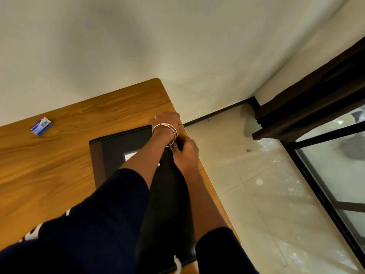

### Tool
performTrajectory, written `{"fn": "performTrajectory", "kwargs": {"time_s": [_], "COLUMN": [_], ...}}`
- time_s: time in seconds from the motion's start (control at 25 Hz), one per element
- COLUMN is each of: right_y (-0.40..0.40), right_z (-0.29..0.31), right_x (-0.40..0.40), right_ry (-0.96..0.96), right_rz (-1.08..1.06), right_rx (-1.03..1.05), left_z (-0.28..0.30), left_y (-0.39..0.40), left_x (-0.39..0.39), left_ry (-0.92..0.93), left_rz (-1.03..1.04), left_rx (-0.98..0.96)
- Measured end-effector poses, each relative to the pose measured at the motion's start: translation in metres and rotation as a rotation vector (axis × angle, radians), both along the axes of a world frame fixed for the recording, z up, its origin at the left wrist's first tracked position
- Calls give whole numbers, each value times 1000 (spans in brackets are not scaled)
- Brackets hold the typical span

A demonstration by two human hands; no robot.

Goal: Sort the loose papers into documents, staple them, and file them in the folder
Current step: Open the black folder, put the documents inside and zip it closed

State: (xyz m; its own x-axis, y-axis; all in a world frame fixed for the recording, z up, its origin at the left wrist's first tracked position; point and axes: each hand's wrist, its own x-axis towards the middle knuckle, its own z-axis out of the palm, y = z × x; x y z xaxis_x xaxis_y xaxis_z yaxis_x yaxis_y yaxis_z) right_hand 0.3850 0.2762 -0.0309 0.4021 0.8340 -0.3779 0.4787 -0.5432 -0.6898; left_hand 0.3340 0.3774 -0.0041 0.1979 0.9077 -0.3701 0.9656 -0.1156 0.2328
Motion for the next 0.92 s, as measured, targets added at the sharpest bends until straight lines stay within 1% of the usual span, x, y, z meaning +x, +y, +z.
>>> {"fn": "performTrajectory", "kwargs": {"time_s": [0.08, 0.16, 0.28, 0.4, 0.52, 0.64, 0.92], "right_y": [19, 29, 33, 36, 36, 38, 39], "right_z": [9, 13, 13, 11, 7, 2, 13], "right_x": [4, 11, 17, 19, 18, 13, 9], "right_ry": [67, 129, 150, 174, 178, 131, 132], "right_rz": [51, 61, 75, 76, 77, 48, -27], "right_rx": [-10, -64, -122, -108, -99, -144, -166], "left_z": [1, 4, 5, -2, -13, -19, -15], "left_y": [4, 7, 6, 12, 25, 23, -13], "left_x": [0, -2, 4, 5, -15, -48, -126], "left_ry": [8, 16, 6, -12, -11, -108, -115], "left_rz": [-2, 9, 102, 318, 557, 809, 1055], "left_rx": [-30, -44, 13, 39, 23, -24, -17]}}
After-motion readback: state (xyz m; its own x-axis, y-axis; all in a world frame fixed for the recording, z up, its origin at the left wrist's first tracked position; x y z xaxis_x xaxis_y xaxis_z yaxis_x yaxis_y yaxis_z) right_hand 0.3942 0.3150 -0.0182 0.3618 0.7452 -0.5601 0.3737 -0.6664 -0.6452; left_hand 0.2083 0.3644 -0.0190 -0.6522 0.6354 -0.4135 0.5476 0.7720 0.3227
